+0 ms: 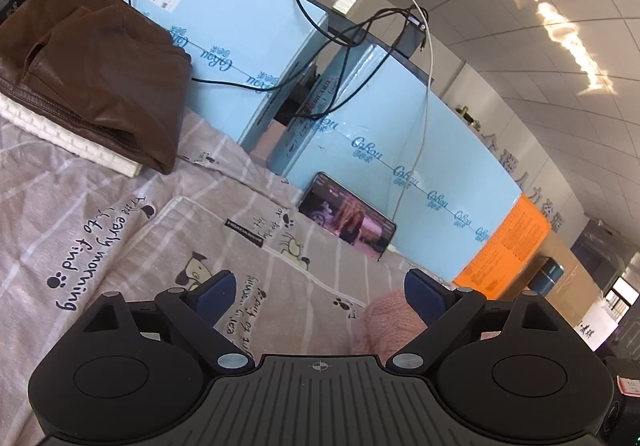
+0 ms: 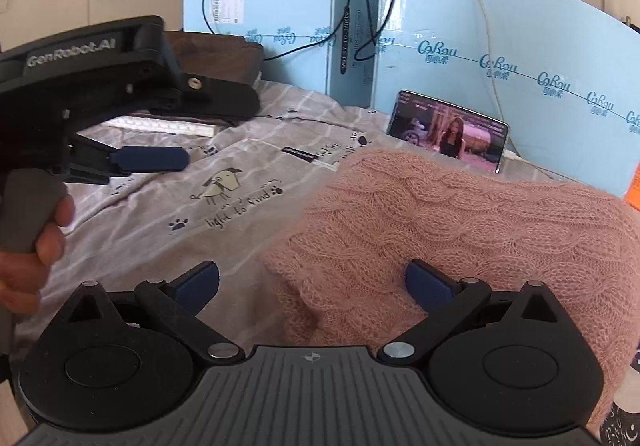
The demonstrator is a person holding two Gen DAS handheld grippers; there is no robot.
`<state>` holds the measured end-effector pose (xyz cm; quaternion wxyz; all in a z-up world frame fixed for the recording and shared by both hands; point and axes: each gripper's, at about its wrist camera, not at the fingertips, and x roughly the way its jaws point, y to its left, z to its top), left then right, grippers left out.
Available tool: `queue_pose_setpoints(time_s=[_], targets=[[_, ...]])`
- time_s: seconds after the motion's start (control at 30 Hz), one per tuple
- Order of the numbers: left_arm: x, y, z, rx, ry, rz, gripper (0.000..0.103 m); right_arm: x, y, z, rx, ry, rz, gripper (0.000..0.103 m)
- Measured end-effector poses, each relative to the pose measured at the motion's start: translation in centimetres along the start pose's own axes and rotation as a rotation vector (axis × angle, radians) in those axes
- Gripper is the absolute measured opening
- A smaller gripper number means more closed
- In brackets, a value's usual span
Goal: Fold clothes
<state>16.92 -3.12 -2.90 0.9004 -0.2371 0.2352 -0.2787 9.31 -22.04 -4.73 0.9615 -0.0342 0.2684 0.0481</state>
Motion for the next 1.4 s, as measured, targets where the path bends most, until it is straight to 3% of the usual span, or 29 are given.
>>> queue_pose_setpoints(time_s=[0.03, 0.07, 0.13, 0.17, 0.23, 0.37, 0.47, 0.53, 0.6, 0.63, 0.67, 0.73, 0.8, 0.93, 1.03, 1.07, 1.13, 1.17, 1.2, 1.3, 1.4], targets=[[0.1, 0.1, 0.1, -0.006, 0.002, -0.002, 0.094, -0.2, -0.4, -0.1, 0.01, -0.011, -0.022, 0.089], [0.4, 0.1, 0.1, -0.008, 0.013, -0.011, 0.094, -0.3, -0.9, -0.2, 0.02, -0.023, -0.045, 0.065], [1.1, -0.3, -0.1, -0.005, 0.04, -0.033, 0.094, -1.4, -2.3, -0.1, 0.076, -0.053, -0.033, 0.041], [1.8, -0.6, -0.4, -0.01, 0.059, -0.039, 0.094, -2.3, -3.5, 0.0, 0.13, -0.07, 0.01, 0.032], [3.1, -1.3, -0.9, -0.021, 0.097, -0.049, 0.094, -4.2, -5.8, -0.2, 0.238, -0.113, 0.055, 0.024], [6.0, -2.8, -2.0, -0.042, 0.18, -0.076, 0.094, -8.6, -9.4, -1.4, 0.368, -0.269, 0.029, 0.024], [8.5, -4.6, -3.4, -0.066, 0.282, -0.161, 0.094, -11.4, -11.2, -2.1, 0.402, -0.371, 0.022, 0.024], [9.4, -5.1, -3.8, -0.125, 0.316, -0.229, 0.094, -12.2, -12.5, -2.6, 0.44, -0.377, 0.058, 0.026], [9.5, -5.0, -3.9, -0.183, 0.322, -0.277, 0.094, -12.6, -13.8, -3.2, 0.498, -0.373, 0.097, 0.035], [9.5, -4.9, -4.0, -0.207, 0.321, -0.297, 0.094, -12.5, -14.3, -3.5, 0.529, -0.369, 0.117, 0.044], [9.4, -4.8, -4.0, -0.232, 0.32, -0.317, 0.094, -12.4, -14.8, -3.8, 0.559, -0.365, 0.136, 0.045], [8.9, -4.5, -4.0, -0.262, 0.294, -0.356, 0.094, -12.1, -15.3, -4.2, 0.587, -0.356, 0.152, 0.041], [8.3, -4.0, -4.0, -0.287, 0.261, -0.385, 0.095, -11.7, -15.4, -4.5, 0.593, -0.348, 0.154, 0.025], [8.8, -4.8, -4.2, -0.221, 0.293, -0.326, 0.097, -11.7, -15.3, -4.9, 0.6, -0.366, 0.147, 0.018], [10.2, -5.8, -5.6, -0.134, 0.361, -0.224, 0.096, -12.6, -15.9, -4.9, 0.628, -0.427, 0.115, 0.018], [10.2, -6.3, -6.0, -0.081, 0.347, -0.207, 0.095, -13.0, -16.2, -4.9, 0.638, -0.448, 0.097, 0.018], [10.4, -7.6, -6.6, 0.034, 0.346, -0.185, 0.077, -13.6, -16.9, -4.4, 0.647, -0.482, 0.044, 0.017], [10.7, -8.0, -6.9, 0.074, 0.361, -0.184, 0.037, -13.8, -17.3, -4.0, 0.645, -0.499, 0.026, 0.017], [10.9, -8.2, -7.1, 0.106, 0.374, -0.182, 0.018, -13.9, -17.7, -3.5, 0.643, -0.515, 0.01, 0.017], [10.2, -7.6, -6.6, 0.113, 0.325, -0.205, 0.015, -14.1, -18.4, -1.9, 0.623, -0.563, -0.015, 0.016], [7.8, -7.1, -4.5, 0.139, 0.17, -0.183, 0.015, -14.5, -18.8, -0.6, 0.598, -0.627, -0.038, 0.015]])
